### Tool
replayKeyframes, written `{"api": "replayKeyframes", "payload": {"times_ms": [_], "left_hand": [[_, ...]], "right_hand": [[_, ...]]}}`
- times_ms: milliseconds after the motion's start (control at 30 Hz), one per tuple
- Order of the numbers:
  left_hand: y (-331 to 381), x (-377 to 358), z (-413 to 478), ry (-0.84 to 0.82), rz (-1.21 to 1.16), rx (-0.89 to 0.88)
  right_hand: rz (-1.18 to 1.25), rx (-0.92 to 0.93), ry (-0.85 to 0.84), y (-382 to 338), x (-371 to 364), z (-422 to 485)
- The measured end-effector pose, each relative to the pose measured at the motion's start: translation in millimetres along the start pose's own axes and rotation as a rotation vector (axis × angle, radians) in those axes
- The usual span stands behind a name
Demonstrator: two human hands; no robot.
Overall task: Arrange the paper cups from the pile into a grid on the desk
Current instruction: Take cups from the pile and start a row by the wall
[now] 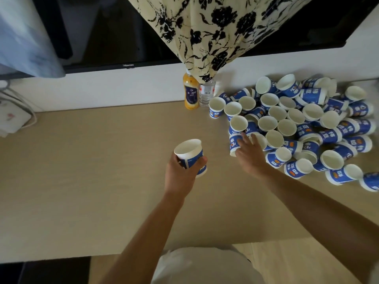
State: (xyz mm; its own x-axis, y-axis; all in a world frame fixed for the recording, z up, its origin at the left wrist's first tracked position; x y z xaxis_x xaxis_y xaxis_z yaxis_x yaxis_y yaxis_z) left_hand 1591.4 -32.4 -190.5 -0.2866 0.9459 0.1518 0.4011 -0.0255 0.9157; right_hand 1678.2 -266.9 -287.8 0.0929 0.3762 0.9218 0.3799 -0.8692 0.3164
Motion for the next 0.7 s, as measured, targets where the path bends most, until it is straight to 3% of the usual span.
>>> {"api": "replayKeyframes", "payload": {"times_ms": [233,533,700], "left_hand": [[-2.6,5.1,-1.2,0.040,-0.003,-0.033],[-9.7,-2.1,-4.3,0.036,0.030,-0.041],[-11.9,-2.0,-2.9,0.086,0.059,-0.076]], "right_hand": [[-0.015,0.060,0.042,-1.0,9.6,2.5],[0.576,-0.033,0.323,-21.6,-16.3,-18.6],[0.929,-0.232,0.399,-32.6,-9.1,-25.5]]}}
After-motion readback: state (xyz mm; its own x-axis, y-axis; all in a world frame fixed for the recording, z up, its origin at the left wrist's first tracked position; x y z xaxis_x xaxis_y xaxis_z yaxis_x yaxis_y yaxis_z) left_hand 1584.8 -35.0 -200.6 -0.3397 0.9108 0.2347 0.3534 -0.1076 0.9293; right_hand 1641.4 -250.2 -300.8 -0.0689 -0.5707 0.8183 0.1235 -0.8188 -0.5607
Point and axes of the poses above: each hand's wrist, its own z-axis towards the middle knuckle, its own x-axis out of the back of the hand, y = z × x, the point moved 1 cm from there along z, towards the middle knuckle, and after that the axes turned 6 degrees about y, right-handed, at the moved point
